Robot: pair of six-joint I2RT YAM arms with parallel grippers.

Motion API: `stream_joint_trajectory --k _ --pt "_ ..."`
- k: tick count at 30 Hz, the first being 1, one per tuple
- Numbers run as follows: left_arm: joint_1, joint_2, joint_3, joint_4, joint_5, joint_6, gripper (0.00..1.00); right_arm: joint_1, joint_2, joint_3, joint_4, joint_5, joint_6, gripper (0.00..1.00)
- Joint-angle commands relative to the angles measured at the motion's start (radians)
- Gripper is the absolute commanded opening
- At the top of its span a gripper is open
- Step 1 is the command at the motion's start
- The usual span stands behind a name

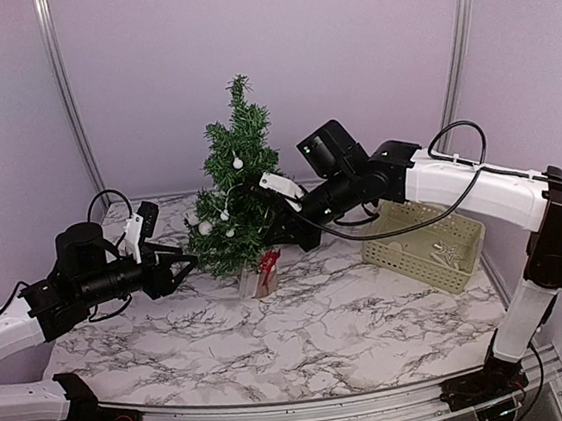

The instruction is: Decorate the small christmas tree

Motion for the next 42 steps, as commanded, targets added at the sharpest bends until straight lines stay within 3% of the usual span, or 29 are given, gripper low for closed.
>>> stream_joint_trajectory --k 1,42 --pt "-0.004 0.008 -0.008 0.041 -0.008 0.014 0.54 -0.009 -0.051 0.010 0.015 0.005 -0.019 0.00" --pt "-0.004 0.052 0.016 0.046 0.000 0.020 0.54 -0.051 -0.024 -0.073 0.158 -0.090 -0.076 0.00"
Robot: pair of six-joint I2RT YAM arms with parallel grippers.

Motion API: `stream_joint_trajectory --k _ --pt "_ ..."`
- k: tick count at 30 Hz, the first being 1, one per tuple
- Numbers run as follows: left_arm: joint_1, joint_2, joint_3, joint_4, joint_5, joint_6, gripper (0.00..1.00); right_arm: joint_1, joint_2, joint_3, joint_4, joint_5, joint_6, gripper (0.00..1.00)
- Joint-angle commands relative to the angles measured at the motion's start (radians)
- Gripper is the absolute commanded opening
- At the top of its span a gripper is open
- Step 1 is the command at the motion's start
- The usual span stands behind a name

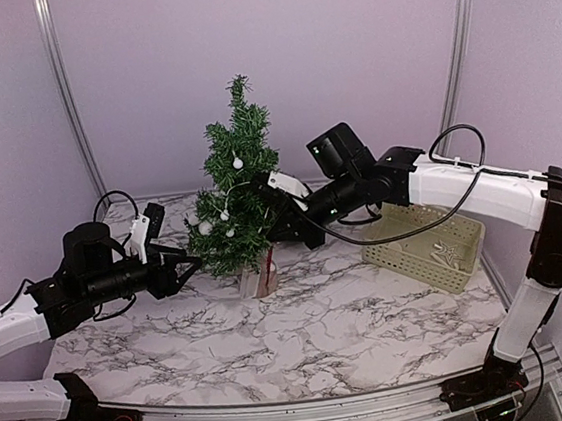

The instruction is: Decorate the small christmas tree

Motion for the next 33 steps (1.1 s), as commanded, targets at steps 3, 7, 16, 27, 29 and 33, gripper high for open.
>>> stream_joint_trajectory --k 3,7,16,27,29,33 --pt "-0.004 0.003 0.018 0.022 0.002 0.017 0.54 -0.004 0.006 0.017 0.051 -0.029 -0.010 0.00" --pt "-0.004 0.009 0.022 0.021 0.002 0.020 0.54 -0.002 0.021 0.028 0.049 -0.026 -0.010 0.00" --pt "-0.004 0.011 0.021 0.019 -0.007 0.020 0.54 -0.001 0.039 0.023 0.047 0.007 -0.013 0.00" --pt "-0.004 0.026 0.029 0.024 -0.014 0.020 0.54 -0.001 0.005 0.002 0.044 0.034 -0.007 0.11" --pt "-0.004 0.027 0.028 0.025 -0.012 0.020 0.54 -0.002 -0.011 -0.010 0.048 0.041 -0.004 0.13" --pt "-0.003 0.032 0.029 0.028 -0.010 0.021 0.55 -0.001 -0.031 -0.025 0.041 0.043 0.001 0.19"
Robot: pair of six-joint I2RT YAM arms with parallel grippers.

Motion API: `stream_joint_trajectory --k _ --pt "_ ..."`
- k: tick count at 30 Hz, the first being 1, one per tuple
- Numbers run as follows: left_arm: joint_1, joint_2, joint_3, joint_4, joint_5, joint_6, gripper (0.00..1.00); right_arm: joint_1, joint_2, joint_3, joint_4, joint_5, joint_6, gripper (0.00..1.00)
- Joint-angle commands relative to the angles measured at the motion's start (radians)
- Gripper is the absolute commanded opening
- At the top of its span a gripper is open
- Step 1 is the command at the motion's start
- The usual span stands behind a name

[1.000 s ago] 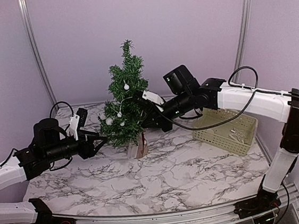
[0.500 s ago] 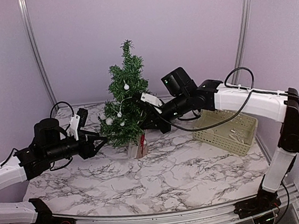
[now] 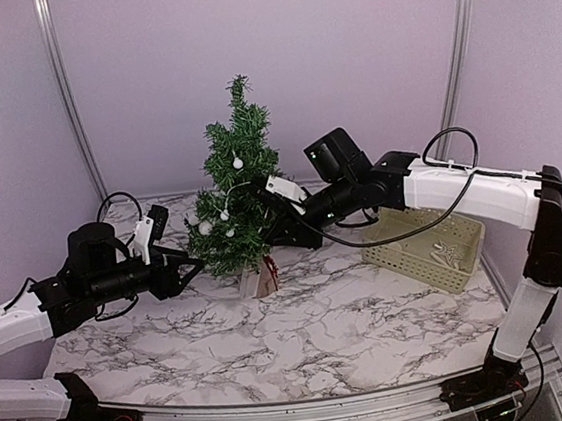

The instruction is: Decorate the small christmas tree

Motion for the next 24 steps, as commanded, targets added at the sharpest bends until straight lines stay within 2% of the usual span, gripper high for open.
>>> stream_joint_trajectory --k 1,6,16,24 --pt "-0.004 0.005 0.027 0.029 -0.009 0.017 0.55 -0.001 -0.055 -0.013 0.007 0.011 0.009 0.22" --pt "-0.002 0.005 0.025 0.032 -0.011 0.016 0.55 -0.001 -0.089 -0.040 0.002 0.009 0.014 0.27" --pt "-0.002 0.001 0.015 0.034 -0.016 0.011 0.55 -0.002 -0.115 -0.074 -0.026 0.024 0.021 0.29" --pt "0.025 -0.023 -0.015 0.083 -0.052 -0.050 0.58 -0.107 -0.255 -0.169 0.008 0.013 0.189 0.28"
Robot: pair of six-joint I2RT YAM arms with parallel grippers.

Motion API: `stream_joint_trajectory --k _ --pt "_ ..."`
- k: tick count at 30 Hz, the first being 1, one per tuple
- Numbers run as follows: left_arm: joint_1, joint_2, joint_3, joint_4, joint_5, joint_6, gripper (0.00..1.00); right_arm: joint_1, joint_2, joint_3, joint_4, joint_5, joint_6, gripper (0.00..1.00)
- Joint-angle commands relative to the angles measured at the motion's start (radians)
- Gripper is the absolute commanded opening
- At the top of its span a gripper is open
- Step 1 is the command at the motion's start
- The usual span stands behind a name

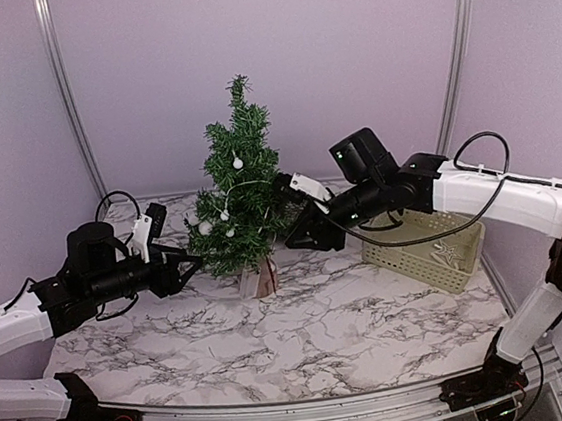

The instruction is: Decorate the small christmas tree

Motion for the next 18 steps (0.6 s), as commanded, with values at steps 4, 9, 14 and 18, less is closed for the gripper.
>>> stream_joint_trajectory --k 4,9,14,18 --pt "0.079 -0.017 -0.014 0.089 -0.001 -0.088 0.58 -0.194 -0.177 -0.100 0.004 0.002 0.195 0.28" --pt "0.152 0.013 0.004 0.096 0.033 -0.110 0.59 -0.397 -0.200 -0.134 -0.057 0.010 0.238 0.29" --pt "0.185 0.043 0.015 0.101 0.043 -0.117 0.59 -0.575 -0.178 -0.147 -0.126 0.081 0.207 0.33" --pt "0.195 0.066 0.023 0.101 0.052 -0.117 0.59 -0.700 -0.146 -0.139 -0.195 0.220 0.190 0.34"
